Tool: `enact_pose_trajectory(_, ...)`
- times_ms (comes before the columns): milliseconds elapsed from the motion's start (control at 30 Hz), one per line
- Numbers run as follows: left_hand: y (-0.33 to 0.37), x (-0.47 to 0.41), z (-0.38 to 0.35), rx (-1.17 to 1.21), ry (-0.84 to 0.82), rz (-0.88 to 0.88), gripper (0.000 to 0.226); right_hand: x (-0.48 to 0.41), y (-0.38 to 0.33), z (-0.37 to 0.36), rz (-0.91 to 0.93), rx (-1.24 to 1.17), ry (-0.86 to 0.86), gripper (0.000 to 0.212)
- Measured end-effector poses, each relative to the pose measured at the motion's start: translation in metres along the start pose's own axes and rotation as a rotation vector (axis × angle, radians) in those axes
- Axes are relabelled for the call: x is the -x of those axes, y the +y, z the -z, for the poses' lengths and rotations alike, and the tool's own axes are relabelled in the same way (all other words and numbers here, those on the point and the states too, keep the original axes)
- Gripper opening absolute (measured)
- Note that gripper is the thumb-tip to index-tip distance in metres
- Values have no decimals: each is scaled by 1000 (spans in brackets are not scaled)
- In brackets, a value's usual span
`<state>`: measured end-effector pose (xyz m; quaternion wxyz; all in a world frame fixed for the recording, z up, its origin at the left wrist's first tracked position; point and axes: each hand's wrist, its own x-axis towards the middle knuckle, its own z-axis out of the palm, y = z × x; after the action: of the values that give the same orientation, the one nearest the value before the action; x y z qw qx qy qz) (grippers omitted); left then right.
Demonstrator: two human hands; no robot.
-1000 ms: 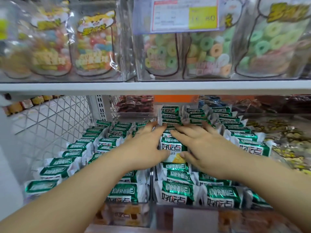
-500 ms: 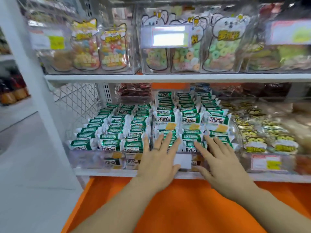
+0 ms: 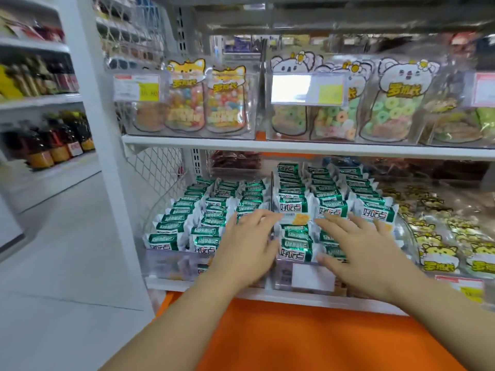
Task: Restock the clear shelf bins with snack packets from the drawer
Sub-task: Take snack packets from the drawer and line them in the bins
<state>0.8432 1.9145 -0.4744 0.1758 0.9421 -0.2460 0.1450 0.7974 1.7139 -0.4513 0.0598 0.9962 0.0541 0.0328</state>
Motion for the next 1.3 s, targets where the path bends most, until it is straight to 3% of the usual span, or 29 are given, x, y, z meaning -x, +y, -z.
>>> enact_pose_trajectory(100,-44,-2,16,37,178,77,37,-28,-37,21,165,-1,83,58)
enact_pose_trajectory(267,-109,-17,22,-96,52,191,39,-95,-85,16,306,184,-1,55)
enact_pose_trajectory(433,-140,-39,20,-202,-56,211,43,-137,-109,6,232,397,-175,62)
enact_pose_trajectory(533,-149,-56,18,-221,-74,205,41,-139,-112,2,272,488,-264,56)
enact_pose_trajectory(700,-160,-93,8,-199,-110,137,57,-141,-106,3,270,408,-248,56)
enact_pose_trajectory(833,-163,-107,2,-141,-277,138,49,-161,-106,10,262,368,-150,50)
enact_pose_trajectory(1033,-164,-113,1,-179,-420,228,52,-195,-117,0,221,420,-230,61)
enact_pose_trajectory(1300,-163,-109,11,-236,-412,245,58,-183,-114,-2,255,508,-144,62)
